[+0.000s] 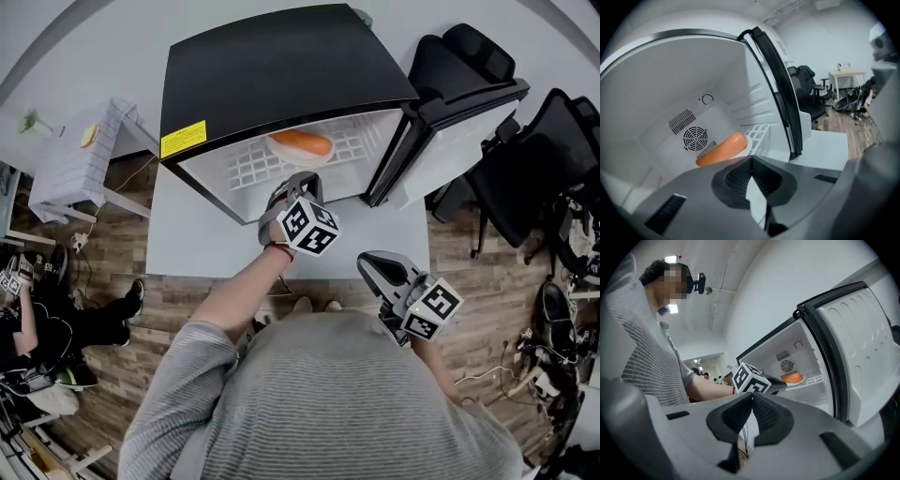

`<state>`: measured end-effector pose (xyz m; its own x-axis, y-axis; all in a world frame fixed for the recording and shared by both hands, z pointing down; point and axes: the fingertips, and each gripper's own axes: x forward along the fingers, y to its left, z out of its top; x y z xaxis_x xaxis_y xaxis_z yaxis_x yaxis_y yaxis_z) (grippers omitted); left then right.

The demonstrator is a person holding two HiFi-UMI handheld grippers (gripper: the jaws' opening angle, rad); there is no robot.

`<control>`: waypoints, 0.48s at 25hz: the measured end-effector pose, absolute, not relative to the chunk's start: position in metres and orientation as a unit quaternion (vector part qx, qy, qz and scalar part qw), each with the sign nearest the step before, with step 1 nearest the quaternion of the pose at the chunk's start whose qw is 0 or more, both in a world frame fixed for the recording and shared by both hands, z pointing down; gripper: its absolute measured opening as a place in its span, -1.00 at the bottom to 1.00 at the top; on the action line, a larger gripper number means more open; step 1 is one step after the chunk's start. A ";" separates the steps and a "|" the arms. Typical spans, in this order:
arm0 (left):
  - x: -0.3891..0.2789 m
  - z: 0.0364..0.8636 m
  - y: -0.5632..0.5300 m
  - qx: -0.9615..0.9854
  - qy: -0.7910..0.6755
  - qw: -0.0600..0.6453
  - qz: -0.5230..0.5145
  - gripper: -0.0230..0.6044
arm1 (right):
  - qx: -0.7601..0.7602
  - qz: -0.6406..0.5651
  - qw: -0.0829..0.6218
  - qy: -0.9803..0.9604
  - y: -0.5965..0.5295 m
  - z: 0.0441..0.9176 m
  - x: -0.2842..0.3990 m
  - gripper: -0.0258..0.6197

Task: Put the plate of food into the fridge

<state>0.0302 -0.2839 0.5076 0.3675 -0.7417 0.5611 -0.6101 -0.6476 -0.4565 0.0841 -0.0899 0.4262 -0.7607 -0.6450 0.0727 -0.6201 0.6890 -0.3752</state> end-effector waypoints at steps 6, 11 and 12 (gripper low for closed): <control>0.031 0.496 -0.274 -0.864 0.415 -0.013 -0.286 -0.89 | -0.340 -0.191 0.029 0.920 -0.088 0.428 0.080 -0.87; 0.038 0.487 -0.259 -0.888 0.399 -0.053 -0.221 -0.89 | -0.334 -0.191 0.024 0.923 -0.088 0.432 0.076 -0.88; 0.039 0.487 -0.255 -0.890 0.397 -0.050 -0.217 -0.89 | -0.333 -0.191 0.023 0.923 -0.088 0.433 0.075 -0.88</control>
<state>0.0387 -0.2553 0.4870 0.5897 -0.6859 0.4264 -0.7291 -0.6792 -0.0842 0.0749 -0.0877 0.4333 -0.7772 -0.6236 0.0844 -0.6059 0.7053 -0.3680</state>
